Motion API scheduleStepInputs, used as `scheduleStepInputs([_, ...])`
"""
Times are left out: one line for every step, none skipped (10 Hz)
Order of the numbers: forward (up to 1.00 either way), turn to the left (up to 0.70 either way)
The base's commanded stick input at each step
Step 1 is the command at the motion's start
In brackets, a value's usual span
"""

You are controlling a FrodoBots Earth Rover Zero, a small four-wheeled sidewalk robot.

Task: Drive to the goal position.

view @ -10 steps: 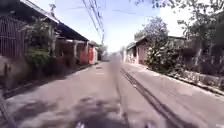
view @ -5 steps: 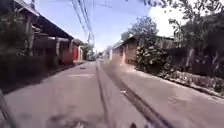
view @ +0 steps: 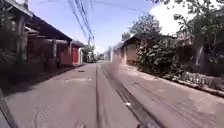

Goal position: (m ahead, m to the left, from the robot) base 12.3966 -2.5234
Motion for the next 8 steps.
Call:
scheduleStepInputs([1.00, 0.00])
scheduleStepInputs([1.00, 0.00])
scheduleStepInputs([1.00, 0.00])
scheduleStepInputs([1.00, 0.00])
scheduleStepInputs([1.00, 0.00])
scheduleStepInputs([1.00, 0.00])
scheduleStepInputs([1.00, 0.00])
scheduleStepInputs([1.00, 0.00])
